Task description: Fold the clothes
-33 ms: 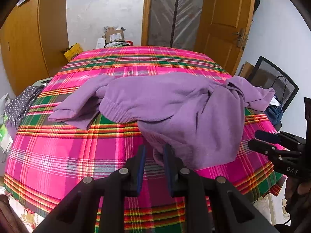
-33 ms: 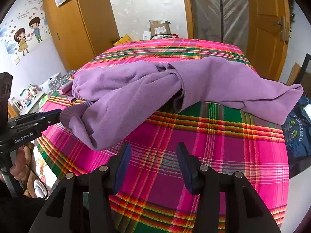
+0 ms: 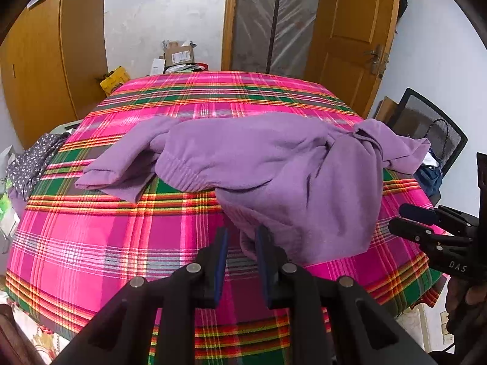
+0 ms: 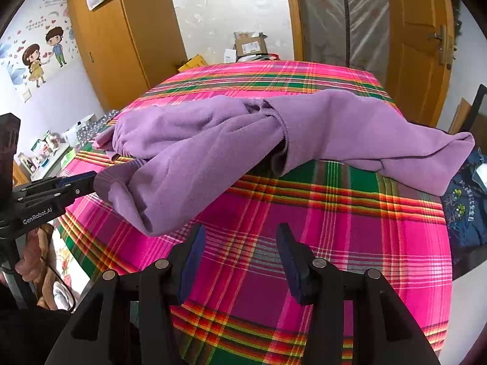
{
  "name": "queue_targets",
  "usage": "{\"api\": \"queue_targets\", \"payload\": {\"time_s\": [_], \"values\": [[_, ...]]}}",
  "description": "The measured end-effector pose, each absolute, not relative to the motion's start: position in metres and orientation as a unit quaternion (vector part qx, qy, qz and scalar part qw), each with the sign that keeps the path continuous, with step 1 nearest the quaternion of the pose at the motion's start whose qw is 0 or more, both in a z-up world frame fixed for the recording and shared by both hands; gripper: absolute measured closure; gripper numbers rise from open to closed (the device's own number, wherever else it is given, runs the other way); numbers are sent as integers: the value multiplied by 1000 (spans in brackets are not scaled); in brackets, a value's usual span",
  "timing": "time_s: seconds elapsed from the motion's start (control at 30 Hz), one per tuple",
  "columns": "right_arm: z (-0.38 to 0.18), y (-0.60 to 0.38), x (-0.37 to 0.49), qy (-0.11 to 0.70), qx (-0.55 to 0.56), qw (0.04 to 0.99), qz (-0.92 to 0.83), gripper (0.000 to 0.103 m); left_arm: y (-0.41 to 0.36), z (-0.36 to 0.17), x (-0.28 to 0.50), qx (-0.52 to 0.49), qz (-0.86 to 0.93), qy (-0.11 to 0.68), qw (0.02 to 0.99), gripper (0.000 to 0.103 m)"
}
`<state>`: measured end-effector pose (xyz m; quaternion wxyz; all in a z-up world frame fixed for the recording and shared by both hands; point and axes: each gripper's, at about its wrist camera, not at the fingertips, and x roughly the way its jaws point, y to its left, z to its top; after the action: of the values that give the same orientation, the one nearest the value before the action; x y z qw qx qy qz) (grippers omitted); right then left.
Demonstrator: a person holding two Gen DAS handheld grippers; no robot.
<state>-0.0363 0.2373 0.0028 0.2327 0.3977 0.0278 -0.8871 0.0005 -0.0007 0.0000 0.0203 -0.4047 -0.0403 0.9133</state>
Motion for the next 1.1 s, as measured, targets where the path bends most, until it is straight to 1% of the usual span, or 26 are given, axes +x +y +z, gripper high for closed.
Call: {"api": "queue_targets", "payload": {"time_s": [1.1], "values": [[9,237,-37,22,396,235,-887,53,-1,3,7,-403,914,-39,16,84]]}}
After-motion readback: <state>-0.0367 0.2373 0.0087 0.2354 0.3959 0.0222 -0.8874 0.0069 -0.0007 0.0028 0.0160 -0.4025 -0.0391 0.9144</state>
